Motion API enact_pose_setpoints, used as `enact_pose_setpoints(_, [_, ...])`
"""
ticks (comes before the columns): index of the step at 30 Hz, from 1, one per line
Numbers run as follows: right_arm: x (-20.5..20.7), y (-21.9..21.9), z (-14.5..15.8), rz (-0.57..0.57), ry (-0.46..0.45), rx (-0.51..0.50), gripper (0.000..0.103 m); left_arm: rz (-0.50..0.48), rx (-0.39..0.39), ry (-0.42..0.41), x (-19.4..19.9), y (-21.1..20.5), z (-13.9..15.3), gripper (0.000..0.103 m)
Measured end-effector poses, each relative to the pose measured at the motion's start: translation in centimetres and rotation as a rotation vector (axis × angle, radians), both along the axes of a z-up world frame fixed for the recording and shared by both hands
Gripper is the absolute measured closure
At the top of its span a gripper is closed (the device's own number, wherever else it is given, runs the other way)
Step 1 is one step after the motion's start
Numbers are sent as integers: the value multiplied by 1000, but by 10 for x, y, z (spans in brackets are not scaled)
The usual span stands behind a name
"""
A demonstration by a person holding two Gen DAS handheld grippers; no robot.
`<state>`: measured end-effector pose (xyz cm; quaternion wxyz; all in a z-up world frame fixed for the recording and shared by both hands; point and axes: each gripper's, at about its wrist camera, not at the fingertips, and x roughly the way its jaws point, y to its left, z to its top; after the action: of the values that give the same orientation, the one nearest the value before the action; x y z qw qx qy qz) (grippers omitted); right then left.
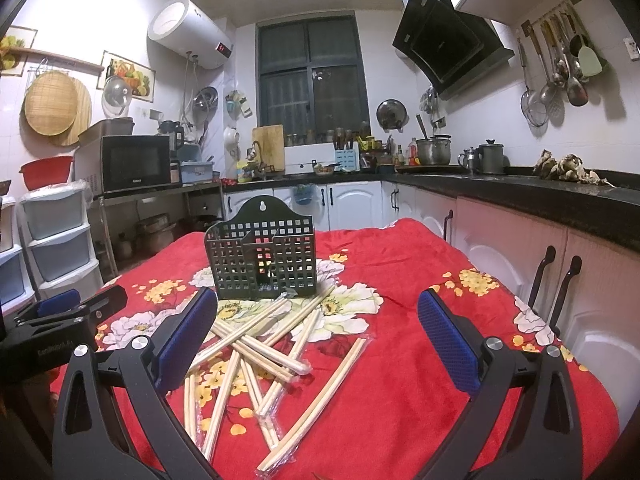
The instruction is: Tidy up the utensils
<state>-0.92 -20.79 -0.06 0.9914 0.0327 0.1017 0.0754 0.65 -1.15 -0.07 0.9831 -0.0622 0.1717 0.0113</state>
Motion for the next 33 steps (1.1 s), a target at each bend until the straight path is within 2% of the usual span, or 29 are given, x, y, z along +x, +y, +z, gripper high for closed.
enact_pose_setpoints(8, [14,5,-5,22,66,-25,6,0,-37,23,1,22,-1,10])
enact_pose_setpoints(14, [33,17,0,87,138,-59,6,-64,-173,59,7,54,1,10])
enact_pose_setpoints(17, [39,22,3,121,161,-69,6,-24,-144,87,13,61,7,10])
enact_pose_setpoints(23, [53,27,14,169,195,-75,6,-8,-99,142,28,75,19,10])
enact_pose_setpoints(33, [101,14,20,179,326,-2,6,-85,-110,241,66,82,26,10])
